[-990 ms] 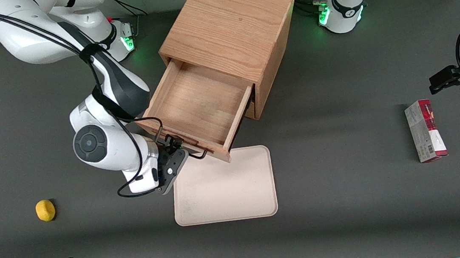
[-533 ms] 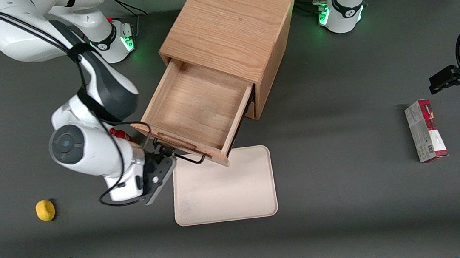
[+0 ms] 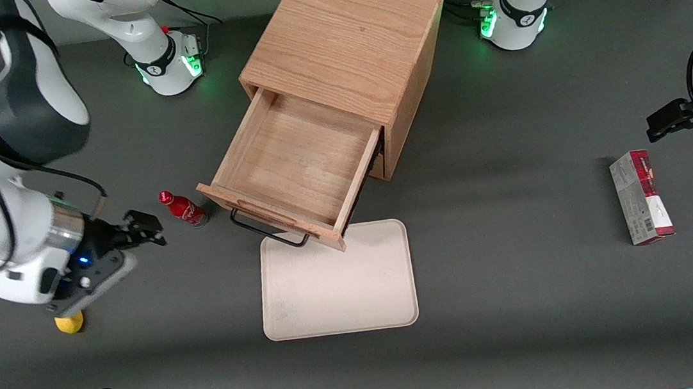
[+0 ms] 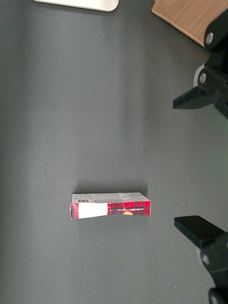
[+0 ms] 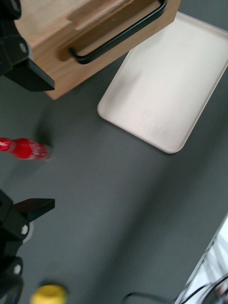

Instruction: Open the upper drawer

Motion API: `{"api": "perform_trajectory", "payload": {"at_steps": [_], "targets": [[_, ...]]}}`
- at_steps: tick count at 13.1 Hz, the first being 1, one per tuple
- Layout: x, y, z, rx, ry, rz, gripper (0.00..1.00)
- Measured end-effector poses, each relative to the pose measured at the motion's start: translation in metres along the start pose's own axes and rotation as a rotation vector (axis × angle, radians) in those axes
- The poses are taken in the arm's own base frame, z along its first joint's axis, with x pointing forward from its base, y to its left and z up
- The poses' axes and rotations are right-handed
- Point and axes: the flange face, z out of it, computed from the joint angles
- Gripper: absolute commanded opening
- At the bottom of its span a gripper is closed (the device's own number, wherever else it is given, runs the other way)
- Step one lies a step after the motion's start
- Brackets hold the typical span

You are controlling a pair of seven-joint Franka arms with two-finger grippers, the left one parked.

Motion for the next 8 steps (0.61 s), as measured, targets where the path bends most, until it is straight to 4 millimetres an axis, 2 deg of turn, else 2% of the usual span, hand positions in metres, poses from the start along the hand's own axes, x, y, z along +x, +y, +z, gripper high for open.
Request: {"api": "perform_trajectory", "payload": {"at_steps": [3, 6, 8], "targets": [[-0.06, 0.0, -0.018, -0.047, -0.03, 0.207, 1.0], [-0.125, 0.004, -0.027, -0.079, -0.043, 0.302, 1.0], [-0.16, 0.01, -0.033, -0.084, -0.042, 0.341, 1.0]]}}
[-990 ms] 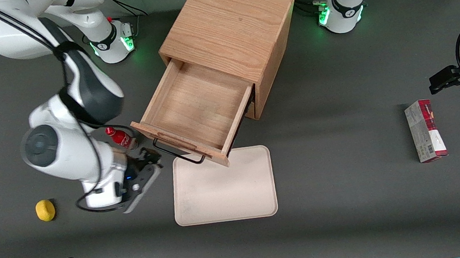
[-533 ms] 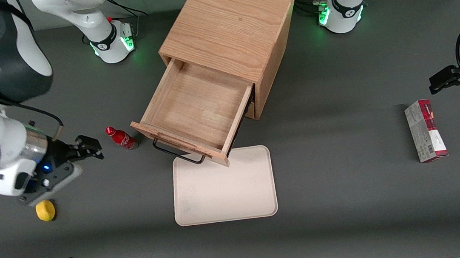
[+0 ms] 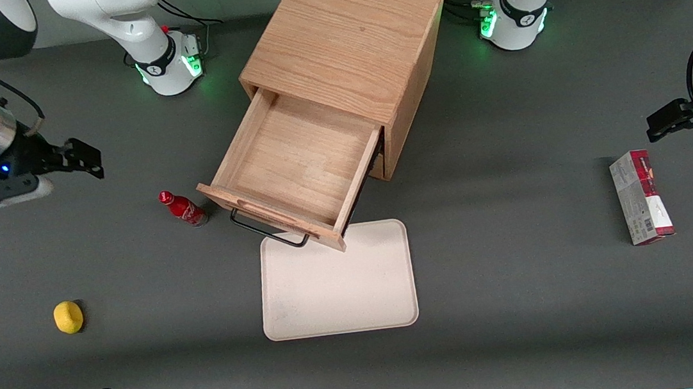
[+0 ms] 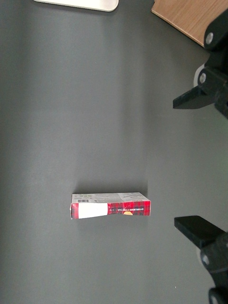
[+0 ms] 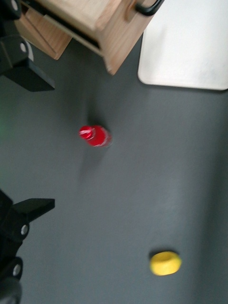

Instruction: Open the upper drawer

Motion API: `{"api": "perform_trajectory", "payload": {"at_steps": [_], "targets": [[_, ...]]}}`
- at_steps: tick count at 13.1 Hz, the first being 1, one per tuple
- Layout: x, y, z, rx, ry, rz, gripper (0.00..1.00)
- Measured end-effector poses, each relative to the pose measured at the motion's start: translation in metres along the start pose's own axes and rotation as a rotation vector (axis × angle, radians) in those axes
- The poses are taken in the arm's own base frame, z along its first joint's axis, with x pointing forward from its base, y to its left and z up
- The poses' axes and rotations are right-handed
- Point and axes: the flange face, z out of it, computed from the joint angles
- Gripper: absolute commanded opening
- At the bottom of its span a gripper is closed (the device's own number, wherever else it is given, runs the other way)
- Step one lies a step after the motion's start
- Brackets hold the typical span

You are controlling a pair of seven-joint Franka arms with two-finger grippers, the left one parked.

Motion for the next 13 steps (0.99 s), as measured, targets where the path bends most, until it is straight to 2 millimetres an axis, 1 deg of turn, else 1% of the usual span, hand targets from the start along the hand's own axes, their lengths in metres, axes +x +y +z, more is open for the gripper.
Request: {"api": "perform_trajectory", "payload": {"at_steps": [1, 3, 7, 13], "targets": [[-0.009, 0.004, -0.002, 0.0, 0.004, 0.009, 1.0], [-0.016, 0.003, -0.003, -0.001, 0.01, 0.009, 1.0], [-0.015, -0.011, -0.003, -0.005, 0.014, -0.008, 1.0], [-0.015, -0.012, -0.003, -0.005, 0.012, 0.075, 1.0]]}}
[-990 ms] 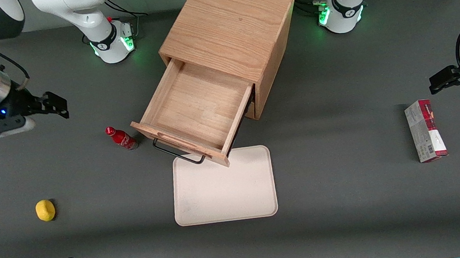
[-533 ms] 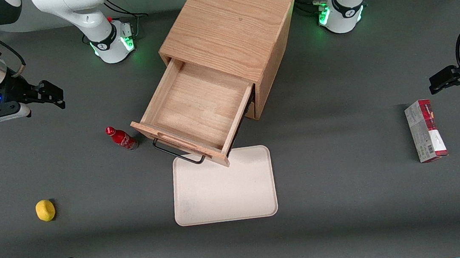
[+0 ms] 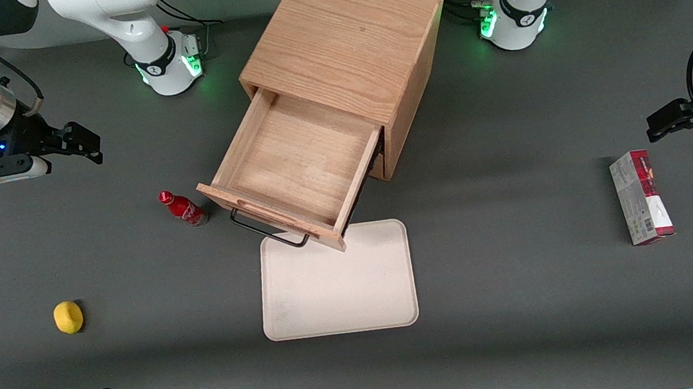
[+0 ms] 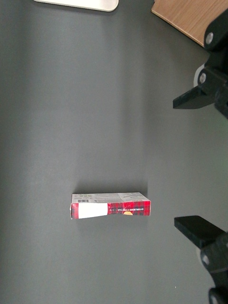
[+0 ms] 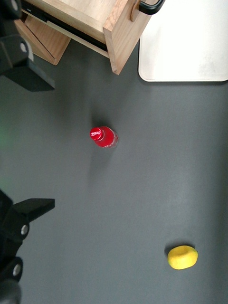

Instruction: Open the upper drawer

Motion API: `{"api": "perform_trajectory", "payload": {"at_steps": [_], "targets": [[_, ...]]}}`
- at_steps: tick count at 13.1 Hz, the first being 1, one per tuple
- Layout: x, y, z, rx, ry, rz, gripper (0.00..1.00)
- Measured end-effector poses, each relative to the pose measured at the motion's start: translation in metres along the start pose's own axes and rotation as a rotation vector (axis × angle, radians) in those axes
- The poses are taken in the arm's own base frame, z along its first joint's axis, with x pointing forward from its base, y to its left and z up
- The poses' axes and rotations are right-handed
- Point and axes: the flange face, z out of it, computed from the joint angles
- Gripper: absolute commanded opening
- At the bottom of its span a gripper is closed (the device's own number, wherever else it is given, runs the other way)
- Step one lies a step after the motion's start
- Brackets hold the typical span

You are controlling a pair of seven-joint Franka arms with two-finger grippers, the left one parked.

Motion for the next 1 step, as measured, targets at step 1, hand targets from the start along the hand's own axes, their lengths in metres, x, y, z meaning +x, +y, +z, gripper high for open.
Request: {"api": "perform_trajectory", "payload": {"at_steps": [1], "targets": [[0.0004, 0.0, 0.0007, 0.0, -0.002, 0.003, 1.0]]}}
